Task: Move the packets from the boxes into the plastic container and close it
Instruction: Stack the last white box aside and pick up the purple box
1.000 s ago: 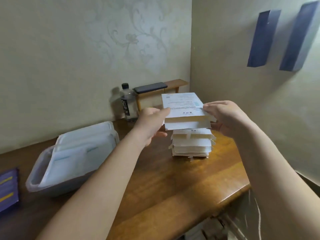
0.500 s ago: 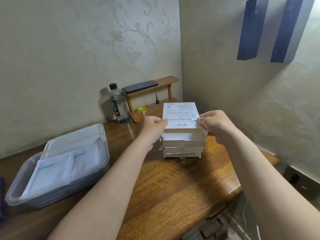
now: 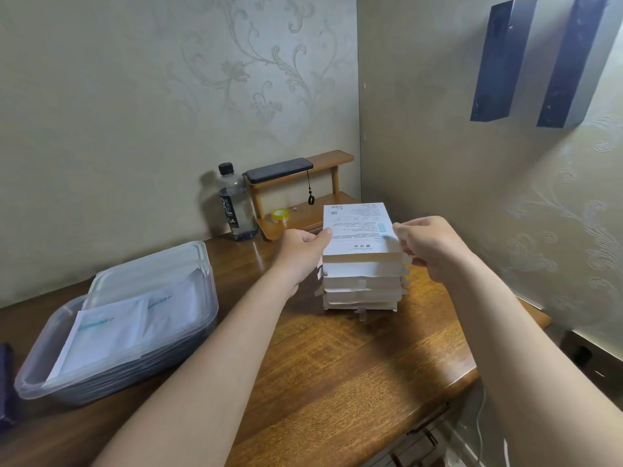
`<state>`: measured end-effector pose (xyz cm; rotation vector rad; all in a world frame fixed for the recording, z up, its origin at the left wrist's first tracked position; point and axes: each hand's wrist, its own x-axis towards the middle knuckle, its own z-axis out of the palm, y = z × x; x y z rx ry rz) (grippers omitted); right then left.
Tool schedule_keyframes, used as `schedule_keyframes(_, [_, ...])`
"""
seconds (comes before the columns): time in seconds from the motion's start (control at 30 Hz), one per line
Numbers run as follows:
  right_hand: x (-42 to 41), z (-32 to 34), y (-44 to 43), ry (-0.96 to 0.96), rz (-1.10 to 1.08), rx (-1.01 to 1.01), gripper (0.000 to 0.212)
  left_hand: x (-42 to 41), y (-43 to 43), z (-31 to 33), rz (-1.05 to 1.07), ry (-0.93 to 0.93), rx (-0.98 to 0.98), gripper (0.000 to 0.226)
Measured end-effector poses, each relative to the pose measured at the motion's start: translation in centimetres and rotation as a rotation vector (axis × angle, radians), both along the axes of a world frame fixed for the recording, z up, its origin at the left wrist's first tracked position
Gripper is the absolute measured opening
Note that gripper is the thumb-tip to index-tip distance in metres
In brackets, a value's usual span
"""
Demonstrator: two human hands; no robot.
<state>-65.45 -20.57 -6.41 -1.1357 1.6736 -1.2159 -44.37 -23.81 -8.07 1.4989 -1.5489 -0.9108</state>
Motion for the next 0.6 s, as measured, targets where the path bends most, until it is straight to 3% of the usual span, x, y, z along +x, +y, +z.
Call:
schedule_keyframes(0.1, [0.3, 0.9, 0.5, 0.043, -0.038, -0.055, 0.018, 0.8, 0.4, 0.5, 0.052, 0.018, -0.021, 0.04])
schedule_keyframes(0.2, [2.1, 2.6, 1.3, 0.128, -0.029, -0.129, 0.014, 2.3, 1.3, 1.4, 0.108, 0.037, -0.066, 0.021])
schedule_keyframes(0.43, [12.9, 6.5, 3.8, 0.137, 0.266, -0.297, 0.01, 9.1, 5.3, 4.5, 0.196, 0.076, -0.199, 0.027])
schedule_keyframes(0.6, [21.7, 6.6, 5.0, 0.15, 0.472, -0.282, 0.011, 16.7, 9.3, 5.8, 0.277, 0.039, -0.265, 0.021])
